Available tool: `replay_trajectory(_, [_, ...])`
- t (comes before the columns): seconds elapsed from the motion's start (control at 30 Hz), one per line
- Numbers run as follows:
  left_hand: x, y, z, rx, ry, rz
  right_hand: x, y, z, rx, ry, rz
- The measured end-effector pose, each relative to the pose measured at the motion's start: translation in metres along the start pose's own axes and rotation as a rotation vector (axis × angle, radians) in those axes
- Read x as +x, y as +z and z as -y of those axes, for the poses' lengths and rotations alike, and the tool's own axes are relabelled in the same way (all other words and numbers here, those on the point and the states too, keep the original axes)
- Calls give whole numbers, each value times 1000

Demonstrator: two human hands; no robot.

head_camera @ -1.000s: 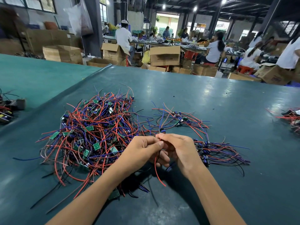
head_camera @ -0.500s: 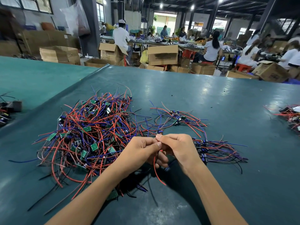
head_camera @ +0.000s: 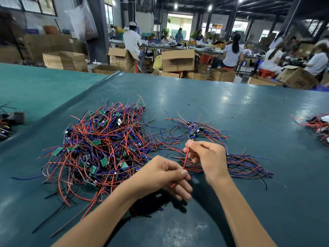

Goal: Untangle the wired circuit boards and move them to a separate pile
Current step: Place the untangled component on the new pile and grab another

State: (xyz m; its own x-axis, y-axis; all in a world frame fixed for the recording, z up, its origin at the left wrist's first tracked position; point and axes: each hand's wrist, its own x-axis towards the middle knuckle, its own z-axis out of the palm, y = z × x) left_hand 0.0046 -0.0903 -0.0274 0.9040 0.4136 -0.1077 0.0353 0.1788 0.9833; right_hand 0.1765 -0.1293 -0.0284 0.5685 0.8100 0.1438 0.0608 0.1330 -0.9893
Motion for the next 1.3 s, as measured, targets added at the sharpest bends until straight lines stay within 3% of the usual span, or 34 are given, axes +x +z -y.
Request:
replay_trajectory(0.2, [0, 7, 3, 102, 22, 87, 10, -10, -5, 46, 9, -90])
replay_trajectory(0.5, [1, 10, 5, 137, 17, 41, 12, -11, -7, 63, 20, -127])
replay_trajectory(0.73, [7, 8, 5, -97, 54, -158, 15, -11, -5, 231, 3, -262])
replay_trajectory(0.87, [10, 9, 4, -117, 75, -131, 17, -10, -6, 302, 5, -317])
replay_trajectory(1.07, [6, 8, 8, -93, 59, -31, 12, -11, -3, 297, 30, -231])
replay_trajectory(1.3, [11, 3, -2, -202, -127, -163, 2, -11, 15, 488, 51, -110])
